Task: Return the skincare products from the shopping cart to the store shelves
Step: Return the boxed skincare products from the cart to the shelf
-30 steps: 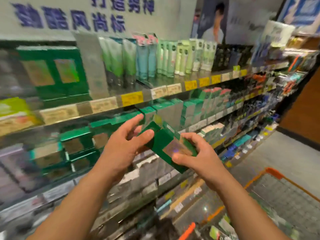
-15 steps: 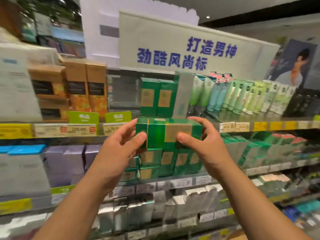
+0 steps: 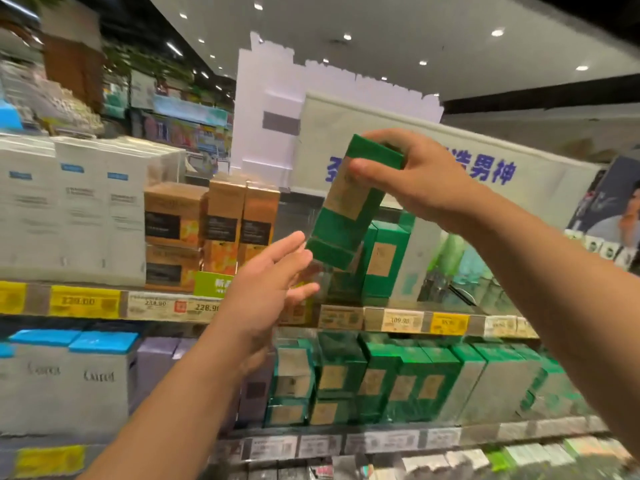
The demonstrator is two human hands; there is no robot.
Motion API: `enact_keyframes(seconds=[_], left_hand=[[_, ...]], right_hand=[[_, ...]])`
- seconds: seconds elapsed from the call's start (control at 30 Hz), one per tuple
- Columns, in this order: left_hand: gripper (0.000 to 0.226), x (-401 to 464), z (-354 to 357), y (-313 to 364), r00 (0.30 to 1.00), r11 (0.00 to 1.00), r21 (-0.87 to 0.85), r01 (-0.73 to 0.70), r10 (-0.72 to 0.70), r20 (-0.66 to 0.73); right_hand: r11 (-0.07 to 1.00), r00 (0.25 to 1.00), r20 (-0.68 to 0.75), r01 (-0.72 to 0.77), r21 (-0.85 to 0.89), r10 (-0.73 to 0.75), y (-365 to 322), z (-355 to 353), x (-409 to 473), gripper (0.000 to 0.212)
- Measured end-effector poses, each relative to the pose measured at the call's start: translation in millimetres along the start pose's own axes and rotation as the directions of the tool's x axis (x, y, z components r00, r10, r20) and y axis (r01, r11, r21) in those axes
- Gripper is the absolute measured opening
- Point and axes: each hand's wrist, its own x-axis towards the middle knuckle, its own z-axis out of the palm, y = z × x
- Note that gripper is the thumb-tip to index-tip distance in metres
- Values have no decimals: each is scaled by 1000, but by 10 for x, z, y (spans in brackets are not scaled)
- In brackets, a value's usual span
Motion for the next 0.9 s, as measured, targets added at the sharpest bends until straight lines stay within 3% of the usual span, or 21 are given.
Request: enact_keyframes(seconds=[0.07,0.23,0.53,0.7,0.9], left_hand=[[41,42,-26,71,1000,1000,2,-14,14,5],[44,108,-116,153,996,979,182,-90,91,6],[46,254,-199,170,997,989,129,-69,63,49],[45,314,-183,161,997,994,103,-42,34,74],[43,410,-171,105,991,994,110,2,-17,130]], right_hand=[[992,998,46,35,-118,-30,-58,19,145,44],[977,986,165,23,-213,13,-75,123,440,53],[898,944,307,30,-439,118,7,356,593,59],[788,921,349,84,-610,171,88,506,559,59],[779,922,333,58,-624,198,70,523,517,57]])
